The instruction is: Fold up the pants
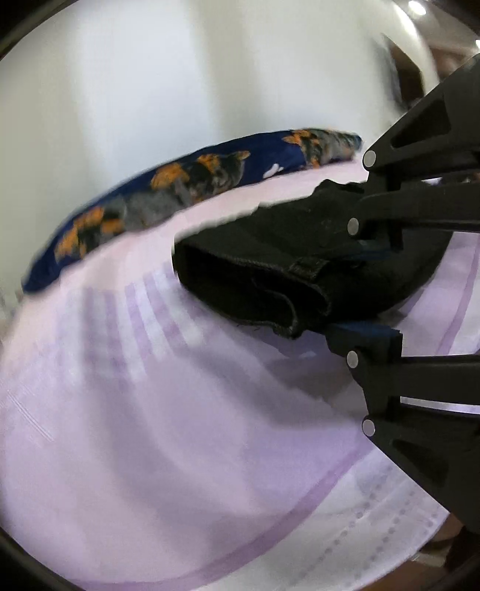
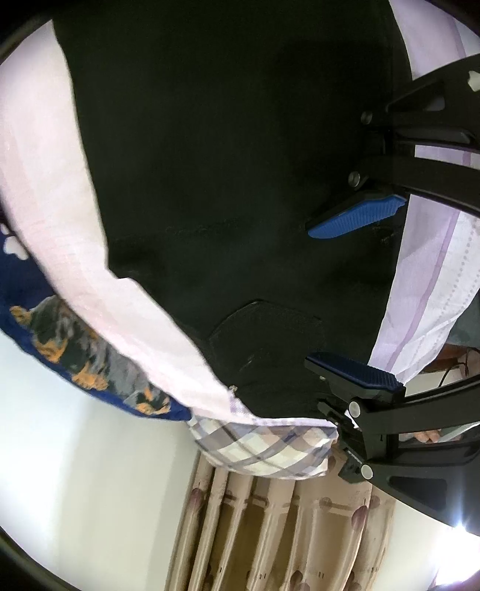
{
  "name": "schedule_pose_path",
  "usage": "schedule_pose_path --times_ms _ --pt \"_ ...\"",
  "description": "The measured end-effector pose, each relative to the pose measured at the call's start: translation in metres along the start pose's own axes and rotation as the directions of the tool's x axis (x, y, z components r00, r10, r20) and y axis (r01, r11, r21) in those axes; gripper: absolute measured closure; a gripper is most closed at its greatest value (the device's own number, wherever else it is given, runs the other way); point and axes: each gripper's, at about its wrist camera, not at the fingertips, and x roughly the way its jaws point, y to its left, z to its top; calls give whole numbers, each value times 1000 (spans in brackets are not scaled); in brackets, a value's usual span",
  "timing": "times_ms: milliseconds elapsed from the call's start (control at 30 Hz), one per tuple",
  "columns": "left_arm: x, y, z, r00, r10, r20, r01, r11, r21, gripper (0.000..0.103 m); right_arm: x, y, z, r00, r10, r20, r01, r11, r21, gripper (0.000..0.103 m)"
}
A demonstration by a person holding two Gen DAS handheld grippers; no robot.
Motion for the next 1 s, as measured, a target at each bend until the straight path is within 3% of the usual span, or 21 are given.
schedule_pose_path --times_ms 100,167,233,300,433,500,633,700,867,1000 --pt "-12 -52 -6 999 21 37 -28 984 175 79 -22 -7 7 999 12 45 -12 1000 2 40" --pt "-15 -83 -12 999 0 38 -10 965 261 79 -37 -12 10 997 9 73 -9 1000 6 40" --pt "-18 -119 -24 999 -34 35 19 931 363 79 -57 -22 15 994 13 112 -15 1000 18 40" --pt "-16 -149 -36 998 -53 27 35 894 446 79 -80 -36 20 988 9 155 -15 999 37 40" --pt "3 -211 -76 996 -77 -36 83 794 602 79 -114 -64 27 977 10 214 -26 997 75 40" --pt "19 -239 -104 993 -79 -91 120 732 671 79 -133 -82 29 970 20 243 -44 994 96 40" --pt "56 -272 -152 977 -53 -209 192 654 732 79 -163 -110 30 953 11 302 -49 992 116 40" --pt "76 -278 -173 967 -16 -256 208 634 745 79 -171 -122 23 940 5 342 -48 992 119 40" --pt "140 -276 -216 928 132 -348 194 628 754 79 -185 -141 12 912 -70 405 36 995 90 36" --pt "157 -272 -236 924 201 -326 156 580 800 78 -178 -144 12 926 -94 365 100 995 2 29"
